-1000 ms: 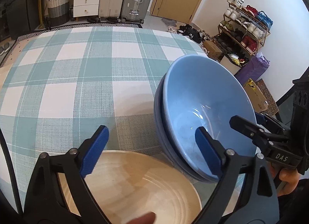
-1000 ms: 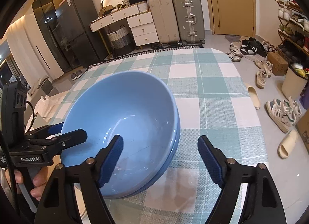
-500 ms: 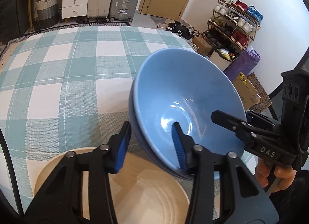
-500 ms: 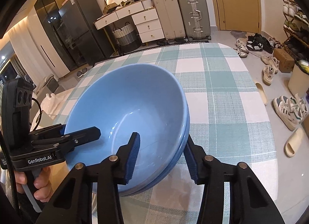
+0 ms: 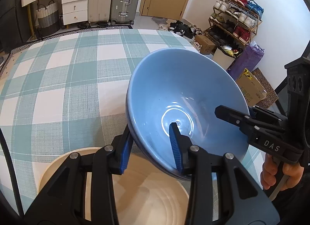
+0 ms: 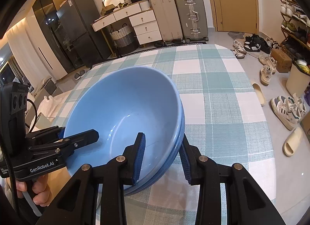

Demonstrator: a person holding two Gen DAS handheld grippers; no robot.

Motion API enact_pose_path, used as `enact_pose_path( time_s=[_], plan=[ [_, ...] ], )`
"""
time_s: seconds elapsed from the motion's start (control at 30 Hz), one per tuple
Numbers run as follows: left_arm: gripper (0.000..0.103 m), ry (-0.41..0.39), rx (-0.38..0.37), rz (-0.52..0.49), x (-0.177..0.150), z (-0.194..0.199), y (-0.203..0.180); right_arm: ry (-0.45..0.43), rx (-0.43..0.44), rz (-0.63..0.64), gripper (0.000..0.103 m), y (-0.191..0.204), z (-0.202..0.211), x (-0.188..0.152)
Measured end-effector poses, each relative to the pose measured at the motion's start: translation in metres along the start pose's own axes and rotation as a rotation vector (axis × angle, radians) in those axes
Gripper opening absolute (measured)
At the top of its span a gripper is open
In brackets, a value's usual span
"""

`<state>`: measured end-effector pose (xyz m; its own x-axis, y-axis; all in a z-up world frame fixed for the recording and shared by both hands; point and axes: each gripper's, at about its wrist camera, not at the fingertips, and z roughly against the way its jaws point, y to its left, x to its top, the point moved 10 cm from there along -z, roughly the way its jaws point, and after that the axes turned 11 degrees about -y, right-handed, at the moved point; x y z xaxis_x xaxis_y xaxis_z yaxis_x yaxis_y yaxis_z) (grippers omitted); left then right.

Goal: Organize plates and bowls
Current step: 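Lift and carry the nested bowls with the left gripper over the cream plates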

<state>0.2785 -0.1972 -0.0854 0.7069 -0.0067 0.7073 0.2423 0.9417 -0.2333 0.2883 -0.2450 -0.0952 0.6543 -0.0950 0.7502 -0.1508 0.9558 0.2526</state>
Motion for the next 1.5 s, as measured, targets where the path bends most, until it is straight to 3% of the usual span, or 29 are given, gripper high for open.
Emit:
enact_pose_path(
  time_s=[0.7, 1.5],
  plan=[
    [0.033, -0.070, -0.016, -0.020, 0.013, 0.048, -0.019, -0.069, -0.018, 0.038, 0.036, 0.010, 0.040, 0.018],
    [0.033, -0.176, 0.038, 0.004, 0.003, 0.175, -0.006, -0.136, 0.040, 0.122, 0.036, 0.089, 0.095, 0.022]
  ],
)
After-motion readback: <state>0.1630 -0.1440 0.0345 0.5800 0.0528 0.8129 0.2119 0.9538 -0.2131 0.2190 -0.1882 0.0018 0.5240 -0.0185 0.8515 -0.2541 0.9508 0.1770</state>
